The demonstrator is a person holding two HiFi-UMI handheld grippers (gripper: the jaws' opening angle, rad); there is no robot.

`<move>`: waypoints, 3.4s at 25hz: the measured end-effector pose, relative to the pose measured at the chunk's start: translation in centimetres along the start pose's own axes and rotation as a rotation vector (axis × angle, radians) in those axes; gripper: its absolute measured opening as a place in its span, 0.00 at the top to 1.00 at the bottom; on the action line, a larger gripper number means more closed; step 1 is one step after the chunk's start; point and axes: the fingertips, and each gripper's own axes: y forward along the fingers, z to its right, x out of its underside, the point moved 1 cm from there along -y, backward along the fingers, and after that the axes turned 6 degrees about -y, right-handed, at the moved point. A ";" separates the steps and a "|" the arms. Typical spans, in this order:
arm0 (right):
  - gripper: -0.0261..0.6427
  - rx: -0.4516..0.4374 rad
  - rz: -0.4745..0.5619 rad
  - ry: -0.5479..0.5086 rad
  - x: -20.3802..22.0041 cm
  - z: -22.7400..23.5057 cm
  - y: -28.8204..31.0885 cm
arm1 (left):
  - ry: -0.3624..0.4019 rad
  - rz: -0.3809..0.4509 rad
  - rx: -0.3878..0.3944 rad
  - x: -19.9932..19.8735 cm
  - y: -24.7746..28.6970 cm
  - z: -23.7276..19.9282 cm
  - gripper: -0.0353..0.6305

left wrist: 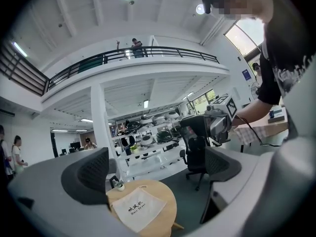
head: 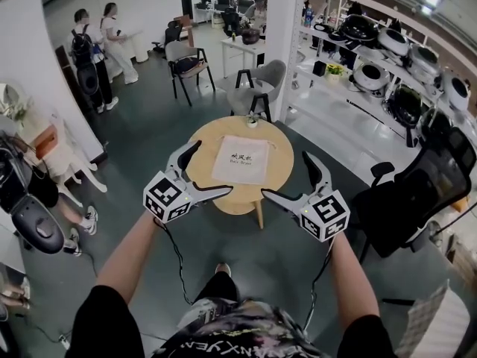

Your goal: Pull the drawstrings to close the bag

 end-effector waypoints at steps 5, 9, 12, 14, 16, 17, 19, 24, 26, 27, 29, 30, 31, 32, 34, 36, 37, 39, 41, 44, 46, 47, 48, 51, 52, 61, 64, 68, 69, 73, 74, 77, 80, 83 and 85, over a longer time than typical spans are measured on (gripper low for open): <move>0.09 -0.003 0.000 -0.001 0.8 0.8 0.8 | -0.001 0.004 -0.006 0.5 0.9 -0.9 0.06; 0.09 -0.006 -0.011 -0.004 2.1 2.0 2.7 | -0.010 0.008 -0.008 1.8 2.3 -2.7 0.06; 0.09 -0.007 -0.024 -0.003 3.2 3.6 4.8 | -0.020 0.000 -0.006 3.1 3.9 -4.9 0.06; 0.09 -0.005 -0.030 -0.001 3.9 4.7 6.4 | -0.030 -0.002 -0.006 4.0 4.9 -6.6 0.06; 0.09 -0.001 -0.035 0.005 4.6 6.0 8.1 | -0.037 -0.003 -0.005 4.7 6.1 -8.4 0.06; 0.09 0.000 -0.037 0.010 5.0 6.6 8.9 | -0.041 -0.004 -0.003 5.1 6.6 -9.3 0.06; 0.09 0.001 -0.044 0.018 5.8 7.6 10.5 | -0.050 -0.007 0.001 5.9 7.7 -11.0 0.06; 0.09 0.006 -0.061 0.031 7.6 10.1 14.1 | -0.065 -0.016 0.012 7.7 10.2 -14.7 0.06; 0.09 0.008 -0.067 0.036 8.4 11.2 15.3 | -0.069 -0.020 0.017 8.4 11.3 -16.0 0.06; 0.09 0.007 -0.071 0.036 8.9 11.7 15.9 | -0.072 -0.021 0.019 8.7 11.8 -16.6 0.06; 0.09 0.007 -0.080 0.038 9.7 12.7 17.3 | -0.078 -0.025 0.023 9.6 12.7 -18.0 0.06; 0.09 0.008 -0.084 0.040 10.1 13.2 18.0 | -0.082 -0.028 0.024 10.0 13.1 -18.8 0.06; 0.09 0.009 -0.089 0.041 10.5 13.7 18.8 | -0.085 -0.031 0.025 10.5 13.6 -19.6 0.06; 0.09 0.012 -0.094 0.045 10.8 14.1 19.5 | -0.089 -0.034 0.024 11.0 14.0 -20.4 0.06; 0.09 0.018 -0.103 0.053 11.4 15.1 20.9 | -0.101 -0.038 0.024 11.9 15.0 -22.0 0.06; 0.09 0.018 -0.114 0.061 12.1 16.1 22.4 | -0.117 -0.043 0.025 12.7 16.0 -23.7 0.06; 0.09 0.015 -0.120 0.064 12.4 16.6 23.1 | -0.125 -0.045 0.027 13.1 16.5 -24.5 0.06; 0.09 0.012 -0.133 0.069 13.0 17.6 24.6 | -0.139 -0.049 0.036 13.6 17.6 -26.2 0.06; 0.09 0.019 -0.145 0.079 13.3 18.9 26.2 | -0.150 -0.051 0.045 13.9 18.7 -27.9 0.06; 0.09 0.029 -0.158 0.095 13.9 20.7 28.4 | -0.160 -0.056 0.062 14.5 20.3 -30.2 0.06; 0.09 0.035 -0.166 0.103 14.4 21.6 29.6 | -0.165 -0.058 0.072 14.9 21.2 -31.6 0.06; 0.09 0.037 -0.170 0.106 14.6 22.1 30.3 | -0.168 -0.058 0.075 15.1 21.7 -32.3 0.06; 0.09 0.040 -0.175 0.108 14.8 22.6 30.9 | -0.172 -0.057 0.078 15.3 22.1 -33.0 0.06; 0.09 0.050 -0.188 0.118 15.4 24.1 32.5 | -0.185 -0.057 0.089 15.8 23.5 -35.0 0.06; 0.09 0.053 -0.192 0.121 15.5 24.5 33.0 | -0.189 -0.058 0.093 15.9 23.8 -35.6 0.06; 0.09 0.083 -0.218 0.137 16.7 27.9 37.2 | -0.213 -0.058 0.130 17.4 26.9 -40.2 0.06; 0.09 0.096 -0.231 0.145 17.2 28.7 38.1 | -0.224 -0.060 0.142 18.0 27.7 -41.4 0.06; 0.09 0.105 -0.247 0.151 17.9 29.5 38.8 | -0.240 -0.065 0.158 18.8 28.8 -42.3 0.06; 0.09 0.109 -0.251 0.155 18.0 29.7 38.9 | -0.245 -0.065 0.161 19.0 29.1 -42.4 0.06; 0.09 0.119 -0.261 0.162 18.6 30.4 39.1 | -0.253 -0.065 0.169 19.4 30.0 -42.7 0.06; 0.09 0.119 -0.261 0.163 18.8 30.6 39.2 | -0.253 -0.066 0.169 19.5 30.2 -42.8 0.06; 0.09 0.115 -0.257 0.170 19.2 31.1 39.4 | -0.256 -0.073 0.164 19.7 30.7 -42.9 0.06; 0.09 0.104 -0.252 0.177 19.6 31.5 39.6 | -0.254 -0.083 0.158 19.8 31.2 -42.9 0.06; 0.09 0.082 -0.247 0.182 20.3 32.1 39.8 | -0.252 -0.097 0.138 20.1 31.7 -43.1 0.06; 0.09 0.064 -0.245 0.181 20.9 32.7 40.1 | -0.248 -0.110 0.120 20.5 32.1 -43.4 0.06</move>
